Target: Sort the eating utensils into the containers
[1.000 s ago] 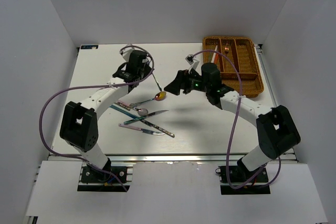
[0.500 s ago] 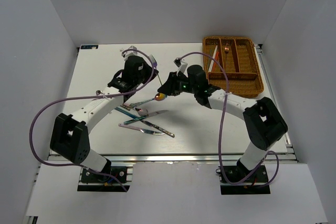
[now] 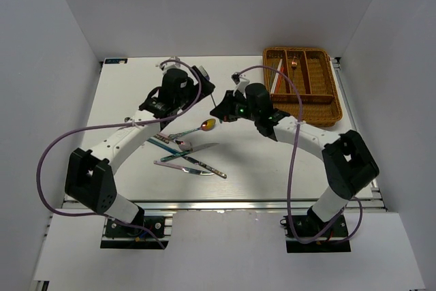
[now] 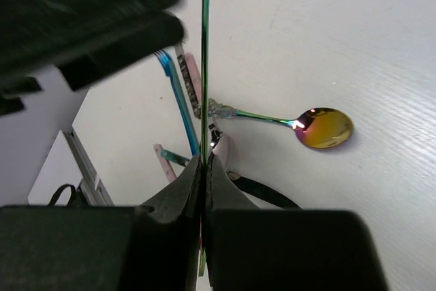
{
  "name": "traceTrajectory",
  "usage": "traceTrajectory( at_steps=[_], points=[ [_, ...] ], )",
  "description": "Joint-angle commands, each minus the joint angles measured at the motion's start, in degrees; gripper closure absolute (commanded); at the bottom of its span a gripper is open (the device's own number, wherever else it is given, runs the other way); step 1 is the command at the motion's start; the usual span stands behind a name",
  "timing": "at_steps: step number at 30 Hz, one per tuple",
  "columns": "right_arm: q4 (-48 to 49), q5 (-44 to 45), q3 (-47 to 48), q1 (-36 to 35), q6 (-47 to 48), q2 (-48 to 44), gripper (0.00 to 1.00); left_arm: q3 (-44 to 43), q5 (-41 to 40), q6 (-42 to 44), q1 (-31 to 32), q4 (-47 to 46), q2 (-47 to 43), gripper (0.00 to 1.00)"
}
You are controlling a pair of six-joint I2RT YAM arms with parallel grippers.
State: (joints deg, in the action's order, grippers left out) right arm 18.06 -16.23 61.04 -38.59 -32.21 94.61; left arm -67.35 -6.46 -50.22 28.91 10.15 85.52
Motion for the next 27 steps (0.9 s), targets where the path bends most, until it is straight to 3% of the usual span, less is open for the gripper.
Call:
traceTrajectory(
  at_steps=[1,4,7,10,14,18,22,27],
  points=[
    [-1.7,5.41,-0.56,3.5,0.39,-4.86,1.0,-9.88,-7.74,5.02,0.19,7.47,-1.24,0.02],
    [-7.57,9.71,0.31,7.02,2.75,-6.45,1.0,-19.73,-21.16,6.79,0.19,20.32,0.26,0.02],
    [-19.49,17.87,6.18,11.58,8.2,-4.8,1.0,-20.64,-25.35,10.55,0.19,23.52,-1.31,0.02],
    [-25.61,24.29,11.03,18.79,10.49,-1.1,1.0,-12.47,-18.01,14.6,0.19,16.42,-9.19,0.02],
    [-27.46,25.72,17.17,27.75,14.7,5.48,1.0,-5.52,-10.36,16.47,0.19,14.72,-14.4,0.02],
    [-31.15,28.27,26.92,30.75,19.54,15.22,1.0,-1.82,-3.22,17.95,0.19,15.51,-16.87,0.02],
    [-34.84,27.48,39.21,33.31,22.27,23.59,1.0,1.25,-2.86,20.85,0.19,18.23,-18.45,0.02],
    [-37.4,27.65,47.41,35.25,23.94,32.3,1.0,3.45,-5.67,24.71,0.19,20.44,-23.79,0.02]
  ],
)
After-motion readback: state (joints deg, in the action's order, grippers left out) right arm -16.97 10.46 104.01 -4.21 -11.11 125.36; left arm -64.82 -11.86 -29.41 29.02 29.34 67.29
